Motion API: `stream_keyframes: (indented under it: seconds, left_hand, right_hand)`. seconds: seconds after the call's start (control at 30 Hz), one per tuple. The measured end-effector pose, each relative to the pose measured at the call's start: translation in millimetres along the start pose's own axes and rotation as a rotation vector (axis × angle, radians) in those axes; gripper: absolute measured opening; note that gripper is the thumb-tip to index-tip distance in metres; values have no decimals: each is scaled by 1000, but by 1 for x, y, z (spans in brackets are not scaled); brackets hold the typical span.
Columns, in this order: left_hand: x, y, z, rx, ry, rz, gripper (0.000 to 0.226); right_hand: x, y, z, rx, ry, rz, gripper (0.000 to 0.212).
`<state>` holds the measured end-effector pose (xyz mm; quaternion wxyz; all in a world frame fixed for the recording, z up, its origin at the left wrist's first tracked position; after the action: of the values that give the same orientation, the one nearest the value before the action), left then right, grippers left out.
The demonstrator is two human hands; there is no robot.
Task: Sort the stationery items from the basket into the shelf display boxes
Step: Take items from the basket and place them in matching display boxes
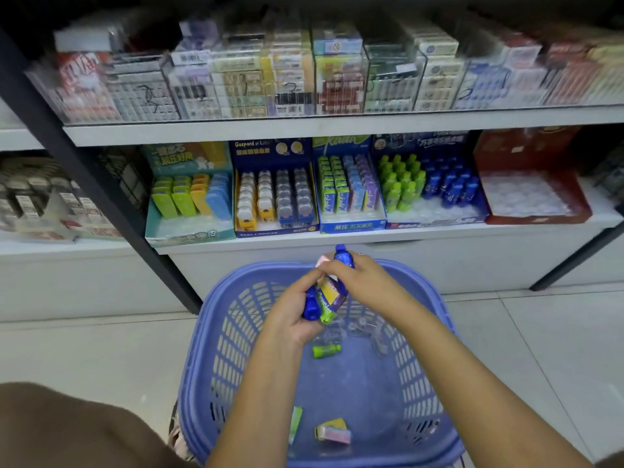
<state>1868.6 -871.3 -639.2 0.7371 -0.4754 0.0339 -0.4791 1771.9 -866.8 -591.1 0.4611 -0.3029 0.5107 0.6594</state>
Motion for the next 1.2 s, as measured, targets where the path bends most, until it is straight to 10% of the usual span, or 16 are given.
stream_keyframes:
  seconds: [0.43, 1.2]
  left_hand:
    - [-15, -36, -30, 112, -63, -219, 6]
    - [-17, -46, -42, 79, -119, -297, 9]
  right_hand:
    - [30, 180, -38, 645, 91, 151, 33]
    - [27, 235, -124, 352, -88, 973, 40]
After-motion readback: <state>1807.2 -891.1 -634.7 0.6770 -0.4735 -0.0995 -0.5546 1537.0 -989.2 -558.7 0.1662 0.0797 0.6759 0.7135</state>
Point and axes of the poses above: each hand's wrist, its own z-axis away from the middle knuckle, its own y-axis out of the back of the hand, x = y × z, the point moved 5 cm from there along -z, towards the middle knuckle, and after that the axes turned 2 degrees about -x, right-handed, at the moved point
